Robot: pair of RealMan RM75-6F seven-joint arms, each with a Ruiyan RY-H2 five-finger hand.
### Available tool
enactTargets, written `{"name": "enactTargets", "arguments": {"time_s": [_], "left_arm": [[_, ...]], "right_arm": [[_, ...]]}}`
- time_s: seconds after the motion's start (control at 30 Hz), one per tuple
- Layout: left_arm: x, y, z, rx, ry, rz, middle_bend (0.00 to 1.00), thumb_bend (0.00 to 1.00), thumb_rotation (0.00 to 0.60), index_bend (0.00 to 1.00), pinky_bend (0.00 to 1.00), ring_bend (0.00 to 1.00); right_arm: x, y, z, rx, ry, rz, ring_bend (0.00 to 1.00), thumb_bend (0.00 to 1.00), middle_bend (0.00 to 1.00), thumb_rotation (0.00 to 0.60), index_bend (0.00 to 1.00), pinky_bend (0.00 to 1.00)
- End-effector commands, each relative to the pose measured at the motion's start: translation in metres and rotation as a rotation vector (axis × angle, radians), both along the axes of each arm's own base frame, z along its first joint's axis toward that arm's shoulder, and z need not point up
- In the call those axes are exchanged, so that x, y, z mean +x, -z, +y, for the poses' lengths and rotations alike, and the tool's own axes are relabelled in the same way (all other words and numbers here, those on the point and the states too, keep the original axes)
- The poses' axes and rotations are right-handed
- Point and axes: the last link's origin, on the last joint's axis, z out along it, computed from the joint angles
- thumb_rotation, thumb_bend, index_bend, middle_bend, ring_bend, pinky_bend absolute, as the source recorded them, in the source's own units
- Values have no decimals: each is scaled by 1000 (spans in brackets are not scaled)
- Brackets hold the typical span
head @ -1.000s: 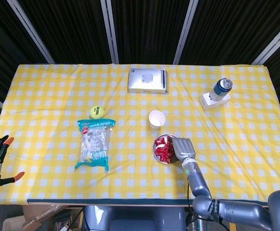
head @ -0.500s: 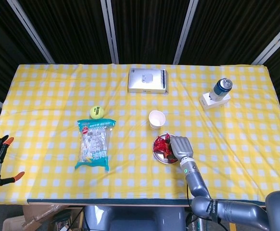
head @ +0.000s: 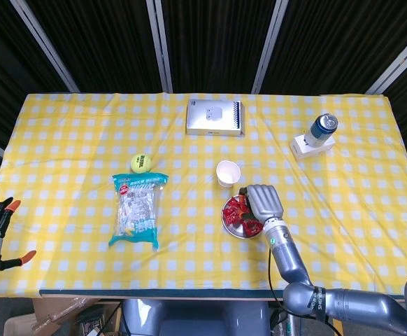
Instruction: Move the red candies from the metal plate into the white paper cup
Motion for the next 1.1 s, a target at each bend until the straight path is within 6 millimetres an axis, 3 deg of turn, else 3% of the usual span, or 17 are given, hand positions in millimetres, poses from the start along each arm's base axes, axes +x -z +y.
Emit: {"name": "enactTargets", "arguments": {"time_s": [0.03,0.23,0.53,0.8,1.1], "left_arm": [[0,0,0,-3,-5,-4,0,3,600,0,0,0],[0,1,1,-9,-17,-11,0,3,600,0,0,0],[0,2,4,-10,-31,-13,0,3,600,0,0,0],[-1,4,5,-16,-47,-14,0,3,600,0,0,0],[0,4,7,-21,-59,-20,0,3,600,0,0,0]], "right_arm": [[9,-10,-7,-19,-4,-2,863,554,787,600,698,1000],[24,-20,-25,-40,-6,-15,863,555,787,600,698,1000],[38,-19,-61,-59,2,1,863,555,787,600,698,1000],[41,-14,-91,-66,24,24,863,555,787,600,698,1000],[35,-3,-102,-39,37,56,863,555,787,600,615,1000]]}}
